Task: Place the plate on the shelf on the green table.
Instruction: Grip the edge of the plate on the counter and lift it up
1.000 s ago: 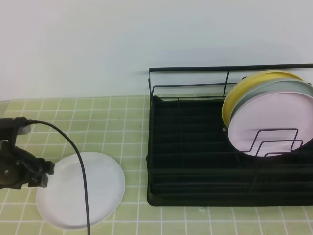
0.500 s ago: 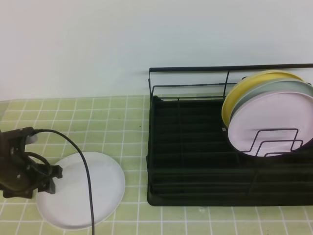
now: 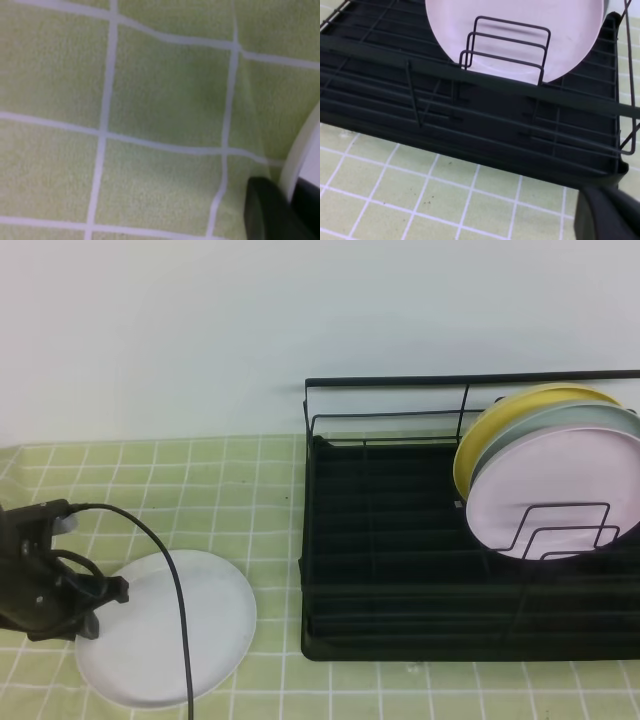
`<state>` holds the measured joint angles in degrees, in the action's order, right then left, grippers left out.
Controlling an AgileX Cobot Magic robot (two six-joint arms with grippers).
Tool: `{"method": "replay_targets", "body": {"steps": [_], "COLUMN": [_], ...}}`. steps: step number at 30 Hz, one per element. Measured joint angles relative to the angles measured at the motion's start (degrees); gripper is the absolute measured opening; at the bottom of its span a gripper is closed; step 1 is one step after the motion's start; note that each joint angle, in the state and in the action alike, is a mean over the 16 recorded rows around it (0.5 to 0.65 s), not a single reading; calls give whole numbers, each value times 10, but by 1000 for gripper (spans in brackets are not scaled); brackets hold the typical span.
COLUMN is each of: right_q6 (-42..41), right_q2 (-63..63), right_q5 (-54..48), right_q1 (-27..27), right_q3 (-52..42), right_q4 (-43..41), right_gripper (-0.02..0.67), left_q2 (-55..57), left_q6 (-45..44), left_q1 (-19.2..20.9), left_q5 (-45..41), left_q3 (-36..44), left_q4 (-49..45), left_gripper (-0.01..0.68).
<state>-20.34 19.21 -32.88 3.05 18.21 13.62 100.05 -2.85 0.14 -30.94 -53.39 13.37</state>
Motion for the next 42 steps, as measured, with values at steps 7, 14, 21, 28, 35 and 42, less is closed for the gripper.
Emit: {"method": "replay_targets", "body": {"steps": [7,14,21,28,35,42], "right_q6": [0,0,-2,-35,-138,-287], "right_q2": [0,0,0,0,0,0], "right_q5": [0,0,0,-20,-58,-92], "right_q1": [0,0,0,0,2,3], "right_q3": [0,0,0,13,41,89], "right_q4": [0,0,7,47,229,520], "right_gripper": [-2,-3,-3,-3,-3,59], "left_q2": [-22,-77,-174,-308,-442,-525], "left_q6": [8,26,24,-80,-289,-467], "left_q1": [2,8,12,13,13,13], "left_q5": [-11,-19,-1,27,37,-13], "left_q3": [0,0,0,0,0,0], "left_q4": [-22,-42,-21,118,381,618], "left_gripper": [0,0,0,0,0,0]}}
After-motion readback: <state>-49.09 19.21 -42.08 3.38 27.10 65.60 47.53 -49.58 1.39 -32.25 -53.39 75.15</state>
